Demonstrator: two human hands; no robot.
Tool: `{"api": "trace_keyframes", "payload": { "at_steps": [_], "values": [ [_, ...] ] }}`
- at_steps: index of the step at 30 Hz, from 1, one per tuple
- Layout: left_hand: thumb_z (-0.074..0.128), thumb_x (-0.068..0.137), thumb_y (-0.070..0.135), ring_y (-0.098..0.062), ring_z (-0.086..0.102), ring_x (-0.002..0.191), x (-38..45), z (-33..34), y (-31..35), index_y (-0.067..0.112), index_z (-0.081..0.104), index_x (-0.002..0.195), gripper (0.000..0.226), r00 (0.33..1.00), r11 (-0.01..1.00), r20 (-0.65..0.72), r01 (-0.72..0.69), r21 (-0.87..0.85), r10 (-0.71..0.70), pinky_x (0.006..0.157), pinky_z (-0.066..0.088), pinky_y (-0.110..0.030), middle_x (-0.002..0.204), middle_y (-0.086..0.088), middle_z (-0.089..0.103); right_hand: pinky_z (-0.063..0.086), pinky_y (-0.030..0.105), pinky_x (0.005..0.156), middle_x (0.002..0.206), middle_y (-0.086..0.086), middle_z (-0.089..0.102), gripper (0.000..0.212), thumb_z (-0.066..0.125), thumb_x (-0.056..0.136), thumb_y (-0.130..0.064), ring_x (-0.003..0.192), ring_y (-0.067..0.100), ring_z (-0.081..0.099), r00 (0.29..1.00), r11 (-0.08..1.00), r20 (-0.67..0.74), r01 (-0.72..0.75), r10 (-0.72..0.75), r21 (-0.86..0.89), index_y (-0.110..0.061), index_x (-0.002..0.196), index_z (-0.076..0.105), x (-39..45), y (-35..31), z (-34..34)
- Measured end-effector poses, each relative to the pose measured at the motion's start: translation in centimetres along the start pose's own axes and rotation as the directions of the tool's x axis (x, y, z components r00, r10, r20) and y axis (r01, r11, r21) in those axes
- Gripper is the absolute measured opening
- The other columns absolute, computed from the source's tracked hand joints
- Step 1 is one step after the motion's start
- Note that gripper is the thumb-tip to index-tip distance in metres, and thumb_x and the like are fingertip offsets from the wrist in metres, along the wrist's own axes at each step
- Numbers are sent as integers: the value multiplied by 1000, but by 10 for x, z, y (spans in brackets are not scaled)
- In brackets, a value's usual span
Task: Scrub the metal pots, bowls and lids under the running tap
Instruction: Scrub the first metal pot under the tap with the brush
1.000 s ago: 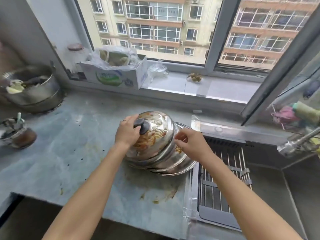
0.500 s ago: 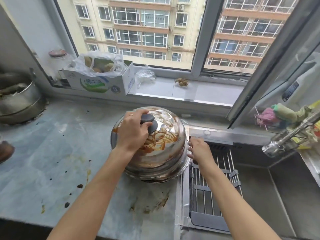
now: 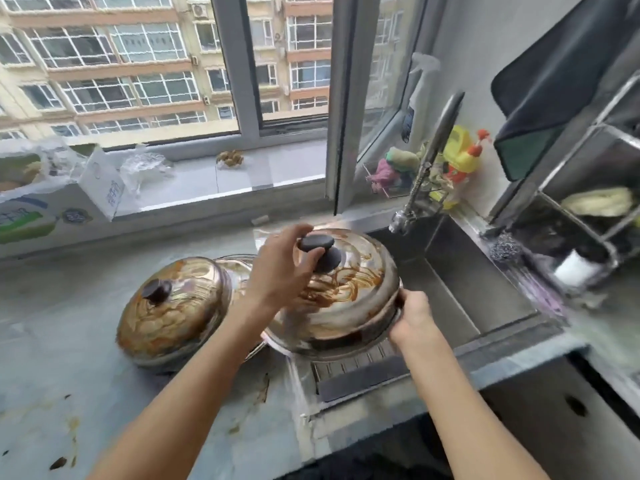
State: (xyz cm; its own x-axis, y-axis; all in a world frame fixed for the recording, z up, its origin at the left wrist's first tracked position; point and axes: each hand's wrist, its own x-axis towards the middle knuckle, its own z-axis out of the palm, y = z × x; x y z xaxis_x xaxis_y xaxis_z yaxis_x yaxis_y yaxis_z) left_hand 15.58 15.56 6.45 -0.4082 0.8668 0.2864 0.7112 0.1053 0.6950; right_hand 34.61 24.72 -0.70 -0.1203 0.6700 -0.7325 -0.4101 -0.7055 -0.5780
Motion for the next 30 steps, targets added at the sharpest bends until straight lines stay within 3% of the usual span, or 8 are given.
{"api": "trace_keyframes", "payload": {
  "at_steps": [5, 9, 14, 17, 19, 23, 27, 30],
  "values": [
    [65, 98, 20, -11, 63, 100, -24, 40, 1, 14, 72, 116, 20, 989, 978, -7, 143, -150, -145, 83, 44, -26, 111, 1, 73, 57, 46, 72, 116, 20, 67, 42, 36, 91, -19, 106, 41, 61, 982, 995, -189, 15, 3, 94, -3, 118, 64, 12, -11, -55],
    [59, 100, 29, -15, 61, 104, -48, 76, -8, 13, 65, 122, 28, 875, 818, 25, 461, -345, -483, 91, 49, -33, 113, 2, 65, 45, 65, 94, 129, 18, 62, 54, 35, 82, -23, 117, 44, 57, 949, 991, -311, -4, 46, 134, -9, 127, 61, 31, -18, -96],
    [48, 101, 20, -22, 62, 78, -44, 118, 0, 11, 63, 92, 19, 550, 225, 406, 754, -617, -730, 77, 54, -35, 84, -6, 66, 43, 57, 101, 138, 15, 56, 50, 28, 97, -21, 125, 39, 53, 917, 988, -394, 1, 59, 151, -11, 139, 52, 19, -34, -99],
    [35, 107, 13, -30, 71, 95, -24, 135, 15, 1, 65, 117, 33, 412, -294, 632, 631, -718, -657, 77, 60, -45, 99, -18, 75, 45, 55, 101, 139, 17, 55, 49, 26, 98, -19, 125, 40, 53, 925, 991, -376, -3, 54, 135, -9, 141, 49, 34, -43, -104],
    [30, 108, 13, -34, 68, 112, -9, 147, 23, -1, 64, 111, 37, 378, -440, 671, 537, -720, -638, 92, 55, -55, 107, -21, 74, 56, 46, 84, 133, 19, 60, 48, 28, 96, -14, 116, 37, 59, 942, 990, -324, -44, 86, 133, -8, 138, 52, 52, -53, -111],
    [29, 102, 7, -35, 63, 121, 16, 186, 57, 1, 66, 105, 37, 369, -400, 601, 492, -773, -709, 108, 45, -59, 127, -17, 67, 58, 43, 54, 125, 21, 64, 50, 28, 91, -7, 103, 35, 65, 974, 997, -215, -68, 72, 29, -3, 130, 58, 98, -80, -137],
    [33, 99, 6, -37, 63, 122, 33, 235, 89, -1, 60, 135, 45, 382, -329, 544, 499, -802, -747, 109, 45, -59, 132, -19, 67, 58, 38, 64, 124, 16, 65, 43, 37, 93, -11, 92, 29, 67, 982, 962, -184, -9, -43, -272, -3, 129, 60, 126, -125, -166],
    [33, 97, 14, -35, 67, 105, 48, 266, 112, 5, 67, 125, 45, 324, -273, 507, 556, -785, -799, 89, 55, -54, 115, -16, 73, 54, 39, 81, 123, 21, 63, 35, 45, 95, -14, 98, 33, 64, 950, 690, -153, 81, -271, -719, 5, 120, 61, 142, -168, -189]
  ]
}}
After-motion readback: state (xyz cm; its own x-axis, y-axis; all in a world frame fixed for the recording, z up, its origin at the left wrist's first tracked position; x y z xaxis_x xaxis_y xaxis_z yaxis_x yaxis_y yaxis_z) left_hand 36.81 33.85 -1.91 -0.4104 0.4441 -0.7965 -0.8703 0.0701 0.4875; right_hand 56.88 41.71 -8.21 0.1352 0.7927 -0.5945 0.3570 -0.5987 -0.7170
